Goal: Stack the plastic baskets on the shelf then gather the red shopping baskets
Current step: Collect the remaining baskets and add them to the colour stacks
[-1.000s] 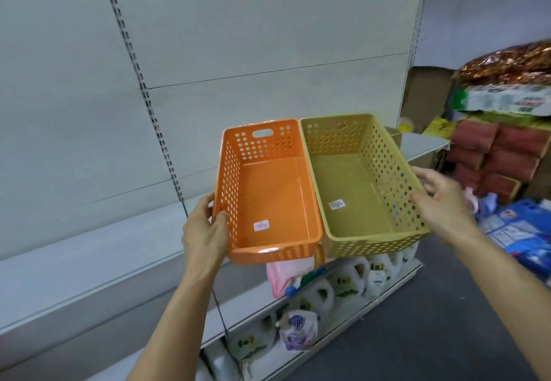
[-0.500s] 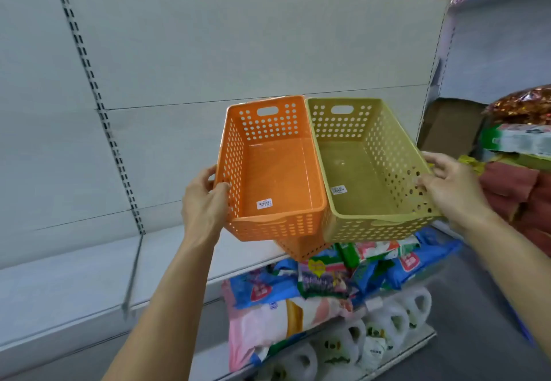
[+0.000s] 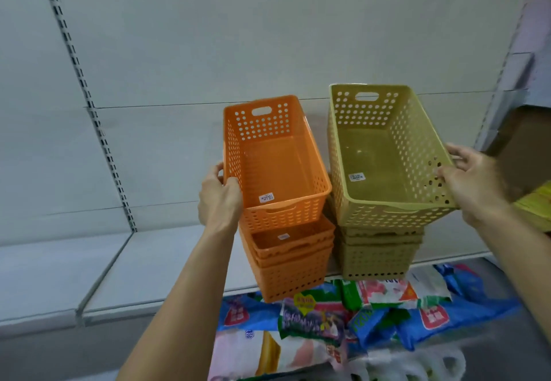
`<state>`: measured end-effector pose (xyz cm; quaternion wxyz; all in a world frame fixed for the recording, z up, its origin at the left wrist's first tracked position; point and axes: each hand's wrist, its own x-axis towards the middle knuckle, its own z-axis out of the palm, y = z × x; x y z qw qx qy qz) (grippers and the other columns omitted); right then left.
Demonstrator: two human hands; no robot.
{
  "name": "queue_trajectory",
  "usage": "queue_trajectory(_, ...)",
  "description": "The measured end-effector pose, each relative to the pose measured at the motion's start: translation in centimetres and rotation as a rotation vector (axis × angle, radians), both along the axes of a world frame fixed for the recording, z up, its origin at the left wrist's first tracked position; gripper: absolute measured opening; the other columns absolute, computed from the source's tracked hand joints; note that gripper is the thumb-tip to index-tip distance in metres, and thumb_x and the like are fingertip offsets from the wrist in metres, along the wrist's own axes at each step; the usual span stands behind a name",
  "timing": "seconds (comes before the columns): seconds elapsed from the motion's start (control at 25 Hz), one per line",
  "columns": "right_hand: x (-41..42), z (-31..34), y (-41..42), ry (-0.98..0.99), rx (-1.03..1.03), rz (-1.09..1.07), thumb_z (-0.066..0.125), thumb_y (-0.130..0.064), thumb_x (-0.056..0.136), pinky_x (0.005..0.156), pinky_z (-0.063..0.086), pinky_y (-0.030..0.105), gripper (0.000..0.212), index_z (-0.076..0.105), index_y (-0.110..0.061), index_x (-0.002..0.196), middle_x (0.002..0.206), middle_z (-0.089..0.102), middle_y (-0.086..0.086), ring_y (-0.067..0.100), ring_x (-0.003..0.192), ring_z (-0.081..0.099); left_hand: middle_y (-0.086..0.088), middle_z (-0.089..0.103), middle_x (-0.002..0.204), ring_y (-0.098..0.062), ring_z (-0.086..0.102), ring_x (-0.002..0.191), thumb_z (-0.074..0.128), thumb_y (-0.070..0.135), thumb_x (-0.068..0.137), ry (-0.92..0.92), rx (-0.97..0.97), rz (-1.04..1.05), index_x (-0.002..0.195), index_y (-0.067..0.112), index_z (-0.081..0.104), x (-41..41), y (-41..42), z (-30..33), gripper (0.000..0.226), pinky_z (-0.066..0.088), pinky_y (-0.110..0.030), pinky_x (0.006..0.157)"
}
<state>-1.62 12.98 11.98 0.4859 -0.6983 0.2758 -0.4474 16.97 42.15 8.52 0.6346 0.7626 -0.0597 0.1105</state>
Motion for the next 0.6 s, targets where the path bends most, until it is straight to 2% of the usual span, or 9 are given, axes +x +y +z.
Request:
queue_trajectory(0.12, 1.2, -0.5, -3.5, 0.012, -0.004, 0.052, 0.049, 0.007, 0.087, 0.061, 0.048, 0.027, 0.049, 0.054, -0.013, 0.131, 0.1, 0.064, 0.005, 0.008, 0.073, 0.06, 0.005, 0.07, 0.105, -0.024, 0.069, 0.093, 0.044, 0.047, 0.092, 0.053, 0.046, 0.07, 0.121, 0.045, 0.051, -0.5, -2.4, -1.6, 0.03, 0.055, -0.053, 0.087)
queue_trajectory(0.24, 2.4, -1.3, -6.3, 0.026, 0.009, 0.09, 0.048, 0.007, 0.087, 0.062, 0.049, 0.027, 0.048, 0.054, -0.012, 0.131, 0.092, 0.064, 0.0, 0.008, 0.071, 0.06, 0.011, 0.068, 0.103, -0.022, 0.069, 0.092, 0.043, 0.047, 0.094, 0.106, 0.157, 0.169, 0.12, 0.048, 0.049, -1.6, -3.9, -2.8, 0.026, 0.052, -0.048, 0.089)
queue_trajectory(0.36, 3.4, -2.6, -7.8, 0.069, 0.021, 0.135, 0.048, 0.004, 0.088, 0.068, 0.053, 0.035, 0.045, 0.056, -0.013, 0.129, 0.084, 0.062, -0.009, 0.012, 0.072, 0.062, 0.01, 0.06, 0.1, -0.026, 0.066, 0.098, 0.042, 0.038, 0.098, 0.15, 0.248, 0.252, 0.132, 0.041, 0.048, -2.4, -4.6, -3.6, 0.034, 0.049, -0.046, 0.088)
queue_trajectory(0.44, 4.0, -3.9, -8.3, 0.115, 0.038, 0.14, 0.049, -0.003, 0.088, 0.074, 0.056, 0.043, 0.042, 0.058, -0.019, 0.126, 0.085, 0.064, -0.01, 0.016, 0.075, 0.064, 0.009, 0.062, 0.1, -0.026, 0.066, 0.096, 0.041, 0.038, 0.099, 0.154, 0.303, 0.269, 0.131, 0.041, 0.05, -2.5, -4.8, -3.9, 0.033, 0.049, -0.045, 0.086)
queue_trajectory(0.52, 4.5, -5.2, -8.5, 0.184, 0.035, 0.131, 0.05, -0.012, 0.083, 0.079, 0.056, 0.051, 0.041, 0.061, -0.03, 0.118, 0.089, 0.067, -0.01, 0.022, 0.081, 0.066, 0.008, 0.067, 0.1, -0.026, 0.067, 0.093, 0.04, 0.037, 0.098, 0.161, 0.344, 0.251, 0.123, 0.043, 0.054, -2.3, -4.9, -4.3, 0.029, 0.051, -0.046, 0.086)
queue_trajectory(0.6, 5.0, -6.1, -8.6, 0.251, 0.013, 0.136, 0.047, -0.019, 0.078, 0.08, 0.054, 0.055, 0.04, 0.061, -0.036, 0.112, 0.091, 0.069, -0.009, 0.025, 0.084, 0.066, 0.006, 0.071, 0.096, -0.024, 0.069, 0.085, 0.039, 0.031, 0.097, 0.167, 0.301, 0.202, 0.105, 0.041, 0.059, -2.1, -4.6, -5.1, 0.023, 0.056, -0.05, 0.082)
